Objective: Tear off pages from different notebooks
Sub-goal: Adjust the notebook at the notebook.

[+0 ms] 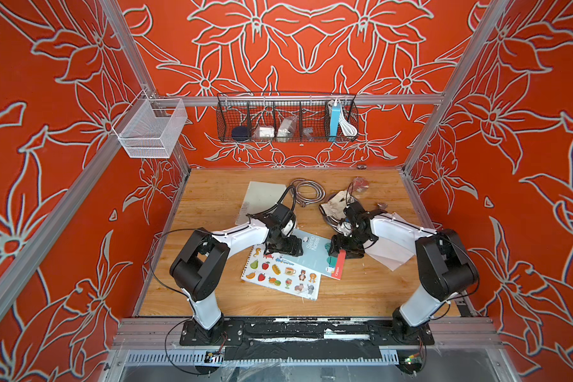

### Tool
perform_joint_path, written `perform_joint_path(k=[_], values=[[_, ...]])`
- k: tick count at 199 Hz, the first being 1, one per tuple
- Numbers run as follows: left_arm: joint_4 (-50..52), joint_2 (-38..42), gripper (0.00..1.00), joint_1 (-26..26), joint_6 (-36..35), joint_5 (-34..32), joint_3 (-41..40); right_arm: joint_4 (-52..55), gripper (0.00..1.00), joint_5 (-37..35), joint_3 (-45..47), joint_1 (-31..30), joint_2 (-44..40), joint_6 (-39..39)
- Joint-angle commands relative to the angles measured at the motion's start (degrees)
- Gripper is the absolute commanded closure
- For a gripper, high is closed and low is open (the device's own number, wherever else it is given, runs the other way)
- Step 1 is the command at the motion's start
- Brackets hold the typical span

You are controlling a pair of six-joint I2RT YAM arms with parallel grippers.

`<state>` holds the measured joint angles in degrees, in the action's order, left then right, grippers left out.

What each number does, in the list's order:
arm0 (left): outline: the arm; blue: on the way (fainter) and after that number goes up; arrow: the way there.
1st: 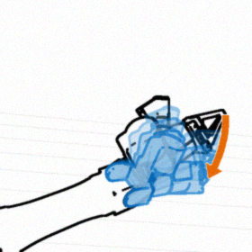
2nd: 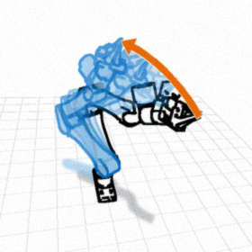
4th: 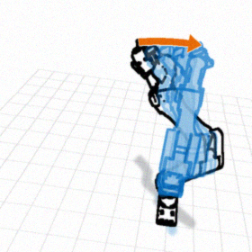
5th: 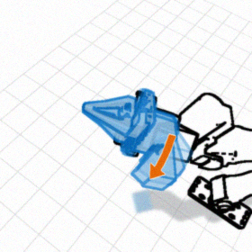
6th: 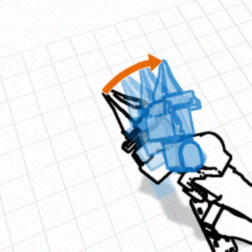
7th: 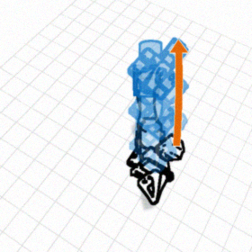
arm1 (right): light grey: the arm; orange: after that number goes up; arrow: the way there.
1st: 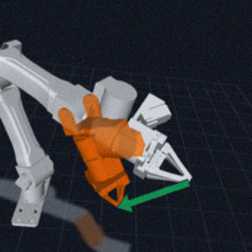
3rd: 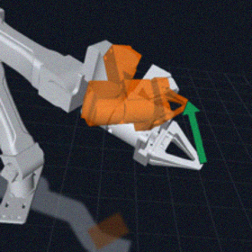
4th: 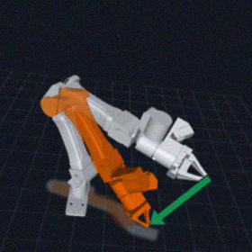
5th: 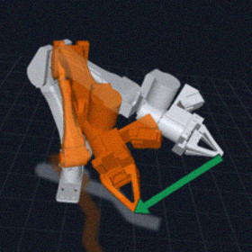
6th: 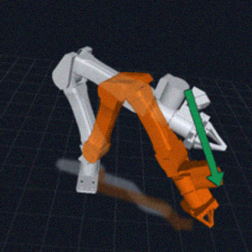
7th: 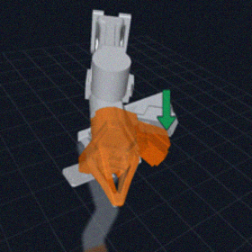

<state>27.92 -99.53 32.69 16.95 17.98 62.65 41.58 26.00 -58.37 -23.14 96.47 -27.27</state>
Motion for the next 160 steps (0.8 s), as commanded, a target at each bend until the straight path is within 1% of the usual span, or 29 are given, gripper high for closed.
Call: perform_joint_path(k=[1,59,94,141,160], values=[[-1.1,0.6,0.22,1.1,-0.6,3.2,0.3,-1.1,0.22,1.8,-1.0,-0.5,1.2,0.9],[-0.9,0.2,0.22,1.1,-0.7,3.0,0.5,-2.5,0.21,3.3,0.4,-0.6,1.2,-0.2],[-0.9,-0.4,0.22,1.1,-0.9,2.8,0.6,-1.7,0.2,4.3,0.0,-0.9,-1.5,-0.6],[-0.8,-0.7,0.21,1.1,-0.9,2.1,0.7,1.5,0.19,5.2,-2.4,-1.6,-5.3,1.2],[-0.8,-0.8,0.21,1.1,-0.8,2.0,0.7,1.8,0.19,5.1,-3.2,-1.8,-4.9,2.0]])
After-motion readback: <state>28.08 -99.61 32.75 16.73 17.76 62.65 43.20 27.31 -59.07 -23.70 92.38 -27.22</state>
